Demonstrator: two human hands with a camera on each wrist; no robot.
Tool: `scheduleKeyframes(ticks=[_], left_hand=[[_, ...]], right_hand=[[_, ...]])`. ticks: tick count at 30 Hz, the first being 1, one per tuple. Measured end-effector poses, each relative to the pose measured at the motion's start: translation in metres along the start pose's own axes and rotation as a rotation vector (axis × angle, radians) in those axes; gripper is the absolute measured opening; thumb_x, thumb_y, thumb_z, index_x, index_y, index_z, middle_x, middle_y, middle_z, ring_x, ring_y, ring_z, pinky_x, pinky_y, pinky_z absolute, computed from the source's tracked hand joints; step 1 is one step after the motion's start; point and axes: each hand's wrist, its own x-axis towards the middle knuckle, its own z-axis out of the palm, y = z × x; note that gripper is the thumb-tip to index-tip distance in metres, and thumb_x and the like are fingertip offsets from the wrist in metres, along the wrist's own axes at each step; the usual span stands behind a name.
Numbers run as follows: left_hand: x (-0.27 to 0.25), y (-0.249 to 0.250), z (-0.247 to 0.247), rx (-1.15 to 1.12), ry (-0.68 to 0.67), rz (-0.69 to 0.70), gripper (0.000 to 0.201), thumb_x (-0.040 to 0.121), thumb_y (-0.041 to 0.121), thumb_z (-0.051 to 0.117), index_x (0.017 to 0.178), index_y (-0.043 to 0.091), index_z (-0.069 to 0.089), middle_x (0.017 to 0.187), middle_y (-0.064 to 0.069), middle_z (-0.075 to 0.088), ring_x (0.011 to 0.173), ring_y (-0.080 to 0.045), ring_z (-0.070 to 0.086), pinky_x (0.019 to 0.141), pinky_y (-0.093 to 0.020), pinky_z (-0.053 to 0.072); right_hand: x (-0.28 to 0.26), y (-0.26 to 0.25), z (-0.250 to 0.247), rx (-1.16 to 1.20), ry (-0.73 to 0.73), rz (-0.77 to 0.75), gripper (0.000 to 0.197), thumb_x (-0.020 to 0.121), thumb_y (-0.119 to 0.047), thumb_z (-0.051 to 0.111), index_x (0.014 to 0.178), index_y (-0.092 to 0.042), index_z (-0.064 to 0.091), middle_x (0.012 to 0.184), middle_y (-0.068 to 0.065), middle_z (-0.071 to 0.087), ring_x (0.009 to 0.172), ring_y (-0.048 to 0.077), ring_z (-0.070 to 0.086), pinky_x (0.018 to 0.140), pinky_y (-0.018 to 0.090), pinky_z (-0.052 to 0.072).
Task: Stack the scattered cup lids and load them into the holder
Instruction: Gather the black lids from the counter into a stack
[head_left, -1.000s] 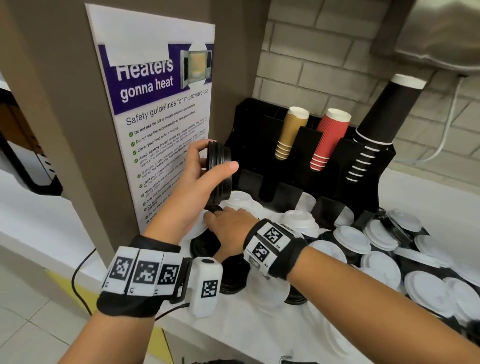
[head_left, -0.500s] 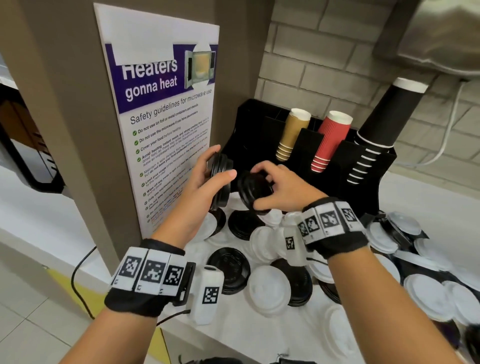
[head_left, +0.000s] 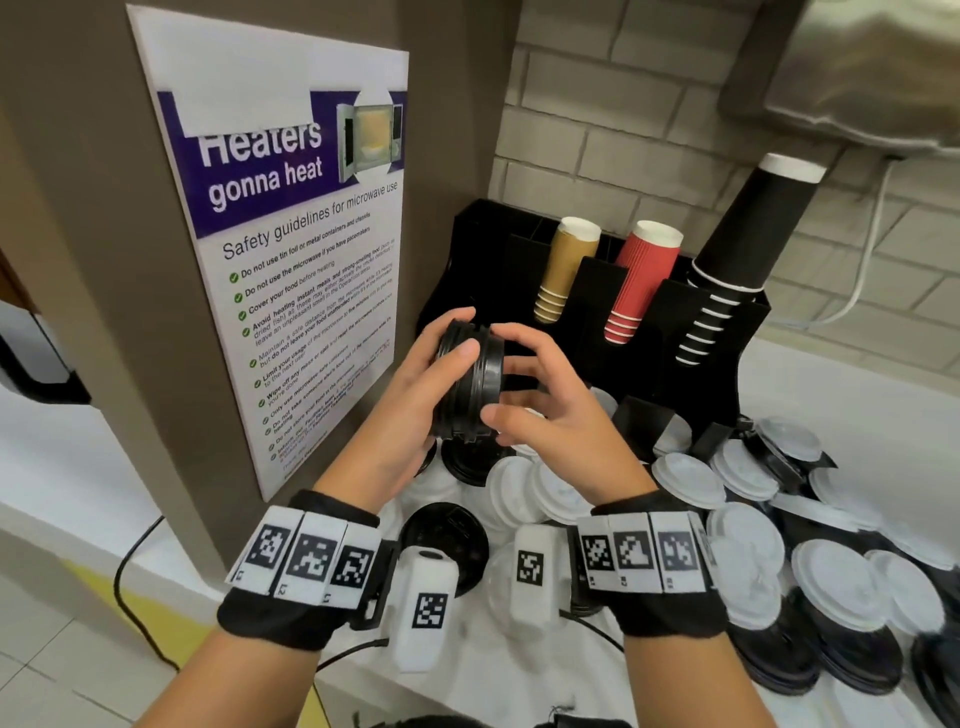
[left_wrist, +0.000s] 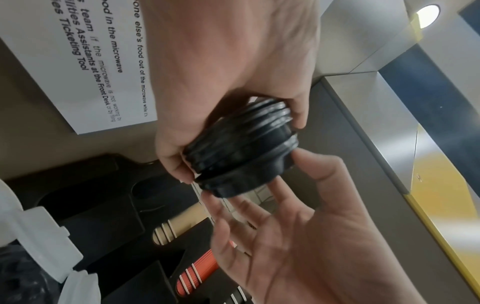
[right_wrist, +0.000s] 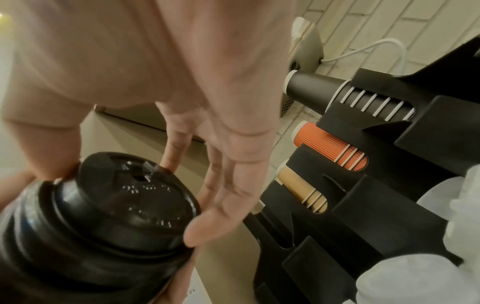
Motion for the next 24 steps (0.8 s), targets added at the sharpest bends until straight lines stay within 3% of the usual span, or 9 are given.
scheduleKeyframes(ticks=[6,11,14,20,22,24], left_hand=[[0.001,0.000,0.001,0.019,0.003,0.019,0.050,0.084,0.038,0.056,0.134,0.032,0.052,0.131,-0.010,0.060,0.119,-0.025,0.060,0.097,-0.038,0.050],[0.000,0.001,0.001,0.013,0.030,0.035,0.050,0.083,0.040,0.056,0.131,0.032,0.051,0.123,-0.005,0.064,0.106,-0.016,0.064,0.082,-0.027,0.054],[-0.001,0.000,0.000,0.005,0.033,0.030,0.049,0.082,0.040,0.057,0.130,0.031,0.051,0.126,-0.007,0.062,0.107,-0.017,0.064,0.083,-0.027,0.055],[-0.004,-0.002,-0.007,0.021,0.009,0.006,0.050,0.077,0.038,0.067,0.124,0.037,0.052,0.128,-0.009,0.057,0.112,-0.027,0.062,0.076,-0.029,0.053],[-0.004,-0.001,-0.011,0.039,0.026,0.029,0.049,0.074,0.034,0.069,0.120,0.037,0.052,0.116,-0.002,0.060,0.100,-0.019,0.062,0.069,-0.026,0.052],[-0.002,0.003,-0.014,0.046,0.067,0.080,0.047,0.075,0.028,0.066,0.118,0.036,0.051,0.100,0.013,0.062,0.088,-0.008,0.061,0.064,-0.022,0.051]], right_hand=[[0.002,-0.006,0.002,-0.040,-0.013,-0.049,0.065,0.078,-0.014,0.072,0.130,-0.044,0.047,0.111,-0.019,0.059,0.101,0.011,0.065,0.082,0.033,0.058],[0.004,-0.005,0.006,-0.060,0.013,-0.046,0.065,0.076,-0.019,0.077,0.128,-0.044,0.047,0.116,-0.011,0.058,0.101,0.013,0.065,0.086,0.042,0.057],[0.005,-0.004,0.008,-0.067,0.015,-0.044,0.066,0.076,-0.018,0.078,0.128,-0.044,0.047,0.118,-0.009,0.057,0.102,0.015,0.065,0.087,0.046,0.056],[0.007,-0.003,0.006,-0.082,-0.044,-0.034,0.073,0.076,-0.021,0.078,0.131,-0.049,0.039,0.119,-0.011,0.056,0.101,0.009,0.065,0.087,0.032,0.056],[0.012,-0.005,-0.004,-0.119,-0.116,0.025,0.081,0.074,-0.024,0.079,0.133,-0.051,0.031,0.123,-0.010,0.055,0.106,0.007,0.062,0.090,0.031,0.054],[0.021,-0.006,-0.013,-0.269,-0.221,0.106,0.079,0.076,-0.021,0.077,0.135,-0.041,0.029,0.123,-0.006,0.054,0.109,0.008,0.060,0.093,0.030,0.051]])
